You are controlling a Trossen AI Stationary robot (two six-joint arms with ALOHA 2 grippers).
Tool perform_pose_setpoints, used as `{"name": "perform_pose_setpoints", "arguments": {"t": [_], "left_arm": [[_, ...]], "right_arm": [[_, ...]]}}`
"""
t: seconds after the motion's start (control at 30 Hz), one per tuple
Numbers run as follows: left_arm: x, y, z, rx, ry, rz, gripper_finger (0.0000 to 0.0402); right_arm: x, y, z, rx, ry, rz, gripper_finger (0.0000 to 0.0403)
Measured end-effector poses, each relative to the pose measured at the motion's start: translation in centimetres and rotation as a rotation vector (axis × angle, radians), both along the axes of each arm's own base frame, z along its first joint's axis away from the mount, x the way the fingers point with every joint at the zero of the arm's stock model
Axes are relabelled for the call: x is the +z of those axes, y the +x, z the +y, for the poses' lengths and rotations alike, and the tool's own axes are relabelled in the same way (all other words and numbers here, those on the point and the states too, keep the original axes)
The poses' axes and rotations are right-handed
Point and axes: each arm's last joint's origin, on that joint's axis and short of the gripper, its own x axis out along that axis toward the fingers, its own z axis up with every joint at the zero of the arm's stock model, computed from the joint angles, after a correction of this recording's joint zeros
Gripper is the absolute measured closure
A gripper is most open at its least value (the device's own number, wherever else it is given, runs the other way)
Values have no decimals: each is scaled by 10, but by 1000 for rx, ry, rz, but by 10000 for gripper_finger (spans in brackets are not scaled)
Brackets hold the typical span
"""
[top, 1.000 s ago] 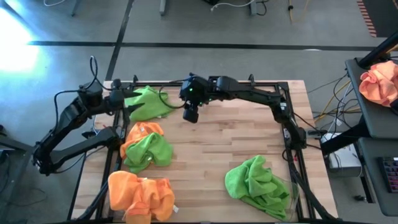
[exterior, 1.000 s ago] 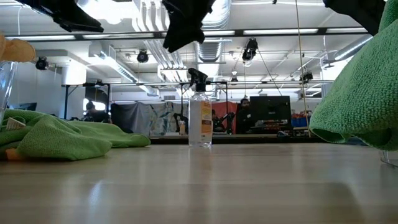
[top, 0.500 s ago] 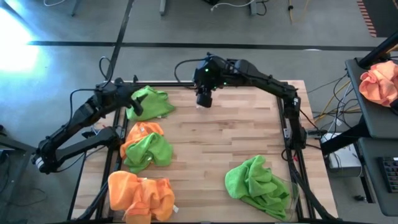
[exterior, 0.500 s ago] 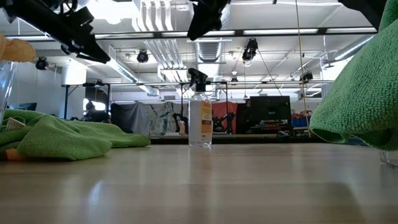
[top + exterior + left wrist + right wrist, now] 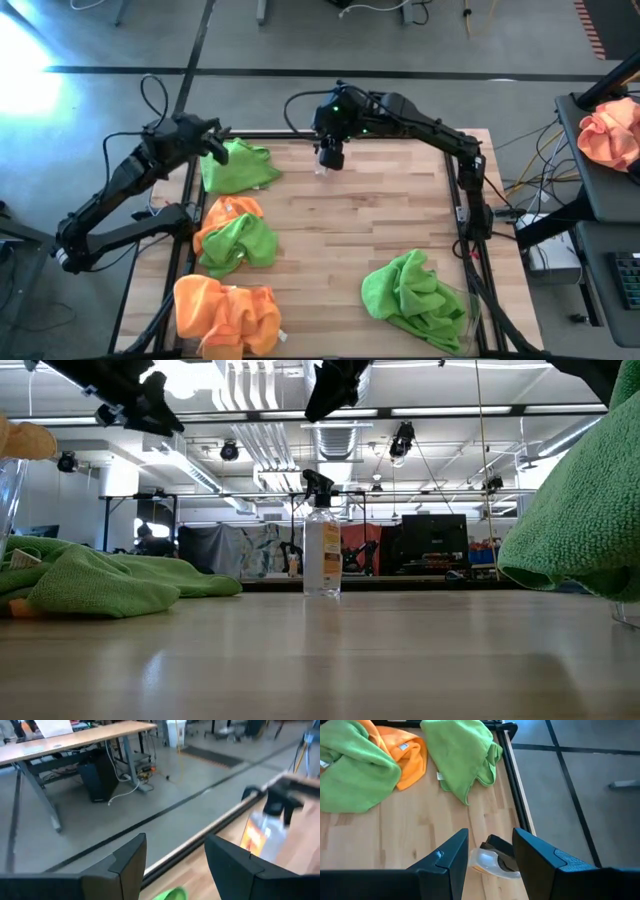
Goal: Sort microfiber towel by color & place in baskets
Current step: Put the green microfiber cloth into the right transparent bin
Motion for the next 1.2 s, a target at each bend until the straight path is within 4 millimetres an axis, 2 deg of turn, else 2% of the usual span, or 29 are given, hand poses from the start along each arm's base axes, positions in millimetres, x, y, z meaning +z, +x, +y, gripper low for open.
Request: {"name": "perform_pose_setpoints", "arguments": {"t": [0.17, 0.77, 0.83, 0.97, 1.07, 1.2], "left_arm": [[15, 5, 4, 30, -73, -123, 216], [23, 34, 32, 37, -170, -86, 216], [23, 35, 30, -40, -187, -22, 216], [18, 33, 19, -311, -230, 152, 216], [12, 31, 11, -491, -273, 219, 216], [1, 27, 8, -530, -309, 323, 216]], "right_arm": [[0, 0, -1, 24, -25, 10, 255], [-3, -7, -17, 43, -70, 59, 255], [-3, -9, -20, 39, -72, 64, 255], [-4, -12, -26, 29, -70, 80, 255], [-4, -15, -31, 15, -70, 83, 255], [-4, -18, -38, 3, -73, 85, 255]]}}
